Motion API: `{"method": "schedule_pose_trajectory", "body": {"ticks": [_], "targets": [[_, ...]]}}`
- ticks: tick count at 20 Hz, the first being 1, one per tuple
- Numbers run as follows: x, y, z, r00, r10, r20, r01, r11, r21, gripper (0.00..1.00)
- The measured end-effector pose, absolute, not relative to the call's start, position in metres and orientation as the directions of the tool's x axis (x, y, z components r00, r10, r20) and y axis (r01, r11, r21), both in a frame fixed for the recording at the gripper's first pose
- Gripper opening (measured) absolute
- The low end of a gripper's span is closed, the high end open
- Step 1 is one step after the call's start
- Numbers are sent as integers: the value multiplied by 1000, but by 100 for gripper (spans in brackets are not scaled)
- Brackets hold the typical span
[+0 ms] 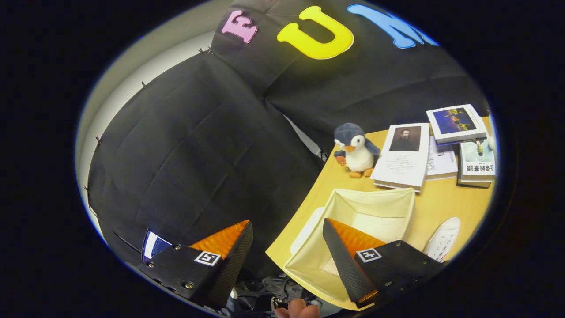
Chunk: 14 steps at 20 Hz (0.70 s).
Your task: Open the storage box then place both shoes into the box .Put the left shoe in first, then the right shoe, with the right side of both shoes facing outward in a uniform manner.
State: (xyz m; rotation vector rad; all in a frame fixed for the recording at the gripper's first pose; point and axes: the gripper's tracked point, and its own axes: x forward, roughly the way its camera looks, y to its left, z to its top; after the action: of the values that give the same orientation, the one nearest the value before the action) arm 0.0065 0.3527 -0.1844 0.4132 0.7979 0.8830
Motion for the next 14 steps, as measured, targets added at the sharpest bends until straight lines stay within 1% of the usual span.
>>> {"method": "schedule_pose_trajectory", "body": {"ticks": [7, 10, 14], "targets": [[14, 244, -228, 508, 674, -536, -428, 737, 523, 96], [16, 201, -251, 540, 617, -573, -340, 782, 522, 96], [9, 156, -284, 552, 548, -629, -246, 827, 506, 96]]}}
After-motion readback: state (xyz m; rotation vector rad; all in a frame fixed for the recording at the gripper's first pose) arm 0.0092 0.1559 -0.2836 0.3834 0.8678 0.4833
